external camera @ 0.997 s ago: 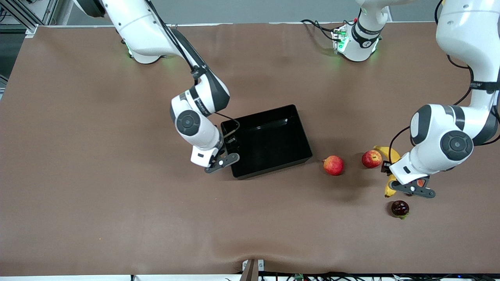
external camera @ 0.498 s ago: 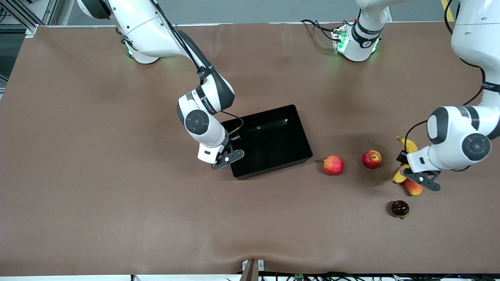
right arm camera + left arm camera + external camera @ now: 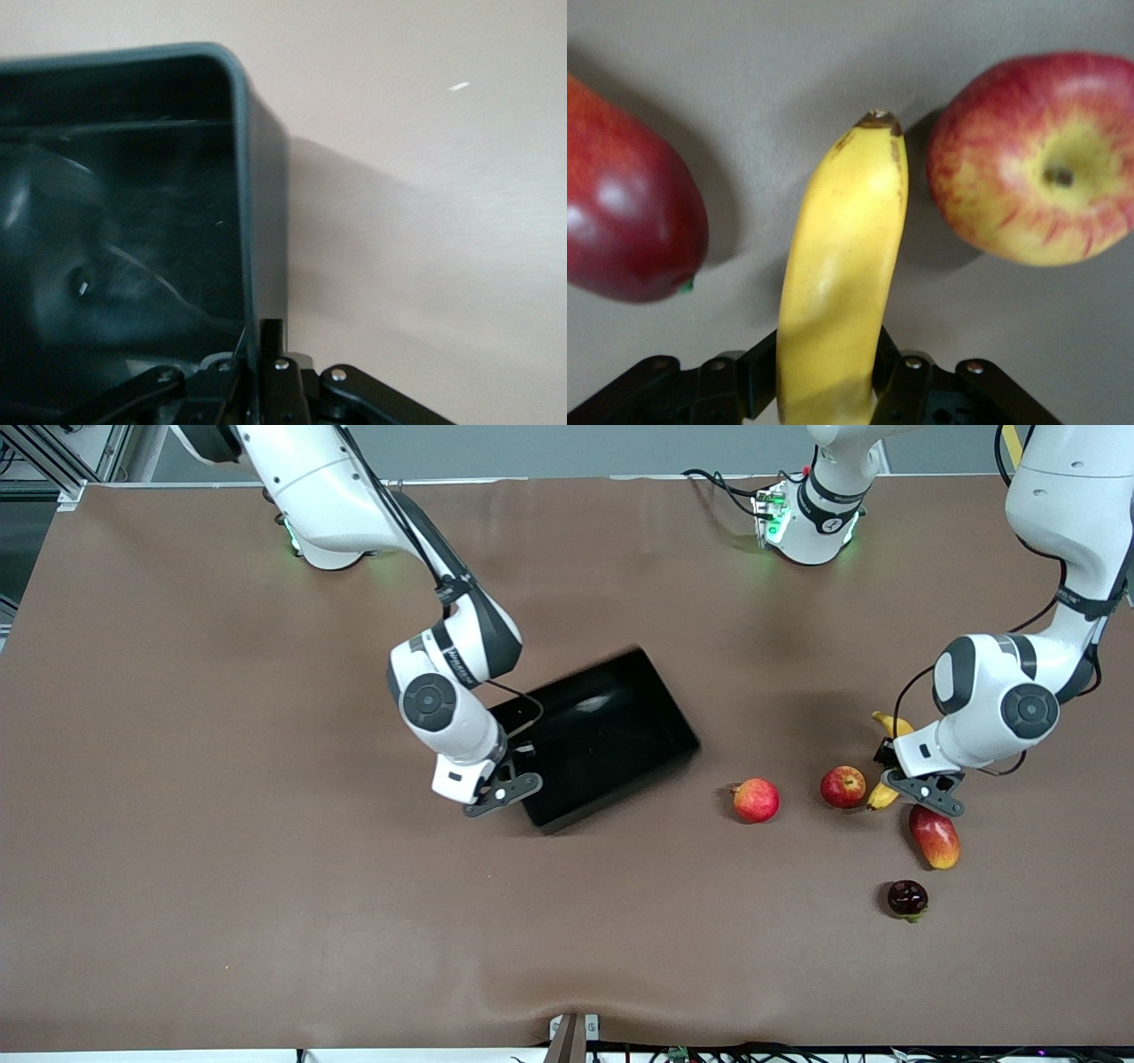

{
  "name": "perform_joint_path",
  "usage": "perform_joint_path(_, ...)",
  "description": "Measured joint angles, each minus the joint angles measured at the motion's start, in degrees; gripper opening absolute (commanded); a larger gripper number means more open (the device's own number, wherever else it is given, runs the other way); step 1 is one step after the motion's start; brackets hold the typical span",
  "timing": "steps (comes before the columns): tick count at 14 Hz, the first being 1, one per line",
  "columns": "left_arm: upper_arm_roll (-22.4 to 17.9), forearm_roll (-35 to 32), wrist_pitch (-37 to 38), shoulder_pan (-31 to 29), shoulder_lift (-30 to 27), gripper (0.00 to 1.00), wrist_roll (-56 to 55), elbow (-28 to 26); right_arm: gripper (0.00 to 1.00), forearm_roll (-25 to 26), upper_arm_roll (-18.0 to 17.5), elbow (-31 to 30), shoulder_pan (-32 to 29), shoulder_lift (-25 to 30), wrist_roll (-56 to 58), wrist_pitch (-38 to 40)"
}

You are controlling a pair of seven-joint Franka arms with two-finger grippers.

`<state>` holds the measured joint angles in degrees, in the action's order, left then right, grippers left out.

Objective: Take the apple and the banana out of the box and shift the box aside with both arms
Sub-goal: 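Lower the banana by the apples while the right gripper drags the box, then slide the box further with the right gripper while the left gripper releases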

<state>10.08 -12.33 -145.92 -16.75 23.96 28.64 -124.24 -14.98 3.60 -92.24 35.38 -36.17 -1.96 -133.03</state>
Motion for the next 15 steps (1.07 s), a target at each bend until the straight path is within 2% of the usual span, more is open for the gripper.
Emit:
perform_joint_path(1, 0.0, 0.0, -2.5, -0.8, -0.2, 0.12, 0.0, -1.9, 0.00, 0.0, 0.3, -0.6, -1.6, 1.5, 0.1, 0.4)
perform_joint_path(2, 0.0, 0.0, -4.4, -1.4, 0.0, 0.38, 0.0, -3.3, 0.00, 0.0, 0.4, -1.6, -3.7, 3.3, 0.5, 1.7)
perform_joint_path(3, 0.0, 0.0, -5.4, -1.8, 0.2, 0.81, 0.0, -4.2, 0.00, 0.0, 0.5, -2.7, -6.1, 5.4, 0.4, 3.1)
perform_joint_path(4, 0.0, 0.0, -5.9, -2.0, 0.4, 1.00, 0.0, -4.7, 0.00, 0.1, 0.7, -3.7, -8.9, 7.4, 0.5, 5.4)
perform_joint_path(7, 0.0, 0.0, -6.8, -2.0, 0.1, 1.00, -0.2, -4.6, 0.00, 0.1, 0.8, -5.1, -18.5, 12.4, 1.3, 13.1)
perform_joint_path(11, 1.6, 0.0, -6.6, -1.9, -3.6, 1.00, -4.5, -3.1, 0.00, 1.2, 0.9, -5.9, -30.0, 14.9, 7.5, 14.9)
perform_joint_path(13, 3.5, 0.0, -1.5, -1.8, -8.0, 1.00, -7.2, -1.5, 0.00, 1.5, 0.9, -6.5, -35.5, 14.9, 13.3, 14.7)
perform_joint_path(15, 5.2, 0.1, 8.5, -1.8, -12.7, 1.00, -10.1, 2.9, 0.00, 1.6, 1.0, -6.8, -41.0, 14.7, 19.7, 14.5)
